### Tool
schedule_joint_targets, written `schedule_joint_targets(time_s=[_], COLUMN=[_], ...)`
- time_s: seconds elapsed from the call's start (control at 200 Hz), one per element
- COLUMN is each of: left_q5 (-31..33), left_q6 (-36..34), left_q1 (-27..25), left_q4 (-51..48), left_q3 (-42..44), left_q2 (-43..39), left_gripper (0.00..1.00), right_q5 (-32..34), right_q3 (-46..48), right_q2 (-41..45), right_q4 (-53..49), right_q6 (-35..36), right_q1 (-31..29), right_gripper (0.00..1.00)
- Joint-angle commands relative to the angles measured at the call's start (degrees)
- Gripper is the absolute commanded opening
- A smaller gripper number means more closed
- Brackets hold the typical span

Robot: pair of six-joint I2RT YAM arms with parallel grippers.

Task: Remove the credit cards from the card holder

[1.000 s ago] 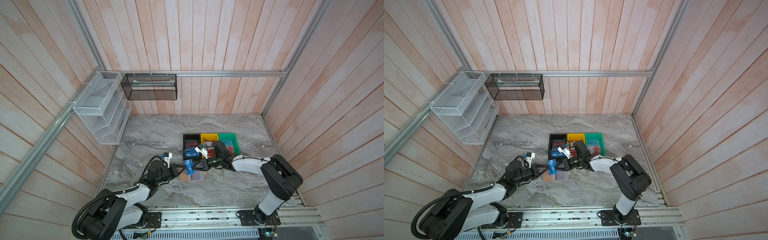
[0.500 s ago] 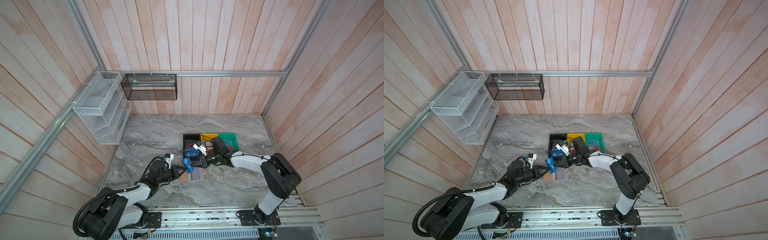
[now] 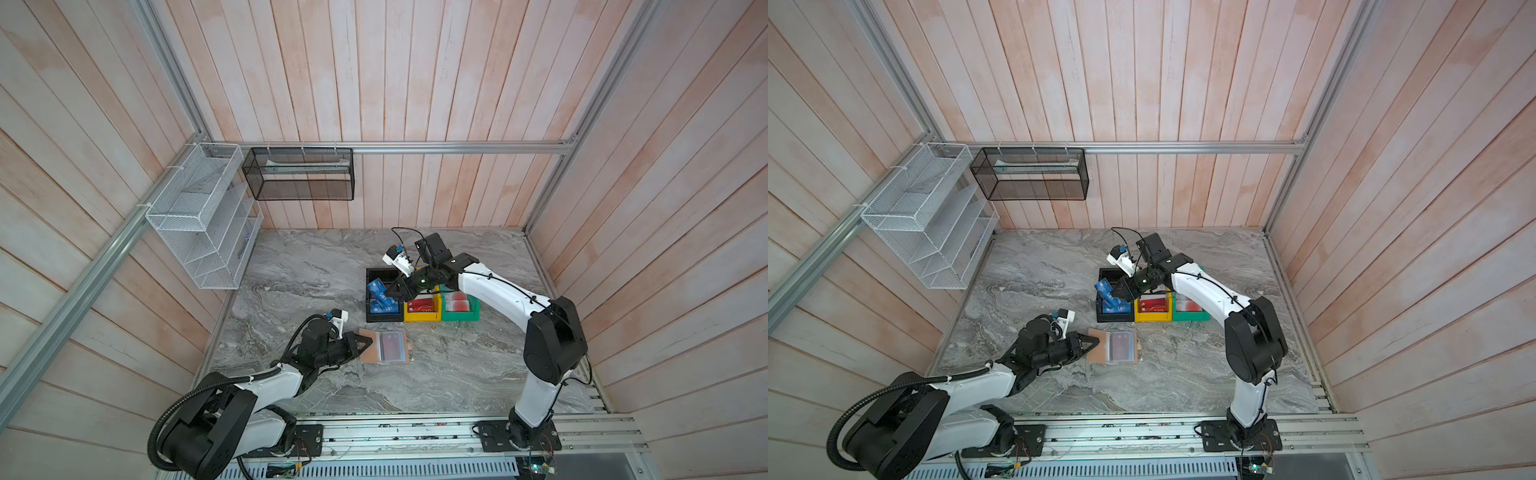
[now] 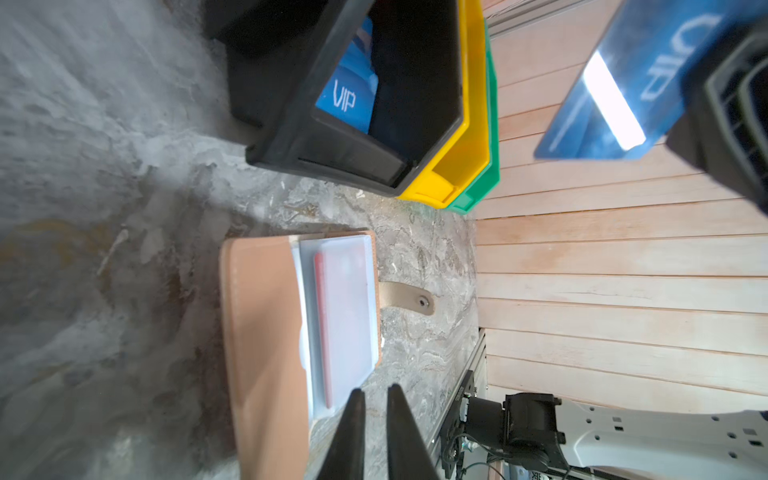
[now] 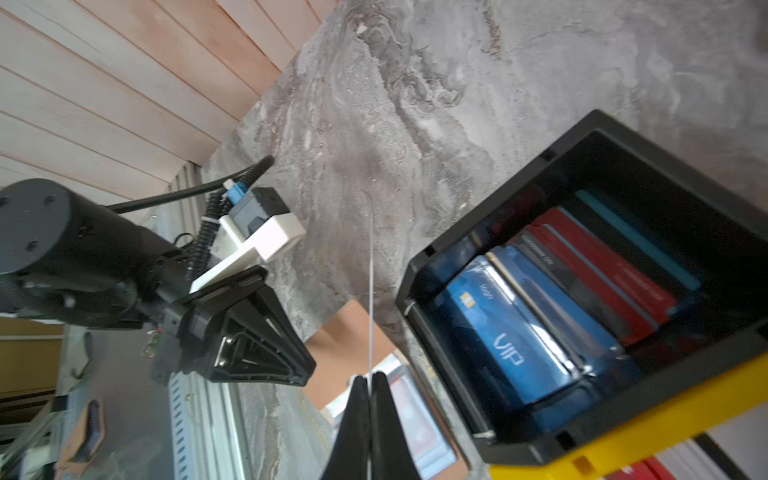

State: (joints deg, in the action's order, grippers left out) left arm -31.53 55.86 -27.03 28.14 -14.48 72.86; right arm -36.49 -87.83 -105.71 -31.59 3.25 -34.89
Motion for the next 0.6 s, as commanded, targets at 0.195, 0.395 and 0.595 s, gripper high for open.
schedule_joint_targets(time_s=[0.195, 0.395, 0.595], left_q5=[1.85, 2.17, 2.04], left_q6=[-2.77, -2.88, -2.86], left_q1=[-0.07, -0.04, -0.04], left_q4=[-2.48, -2.04, -0.91], left_q3=[-2.04, -1.96, -1.89], left_q2=[4.33, 6.60, 8.35], left_gripper=[0.14, 0.15, 0.14], right_q5=[22.77, 28.39, 31.60], right_q3=[-7.81, -10.17, -9.06], right_q2=[-6.25, -9.57, -9.53], right_q4=[-9.45, -10.49, -10.25], right_q6=[10.86, 12.21, 13.29], right_q1=[-5.22, -6.94, -7.07], right_gripper=[0.00, 0.00, 0.00])
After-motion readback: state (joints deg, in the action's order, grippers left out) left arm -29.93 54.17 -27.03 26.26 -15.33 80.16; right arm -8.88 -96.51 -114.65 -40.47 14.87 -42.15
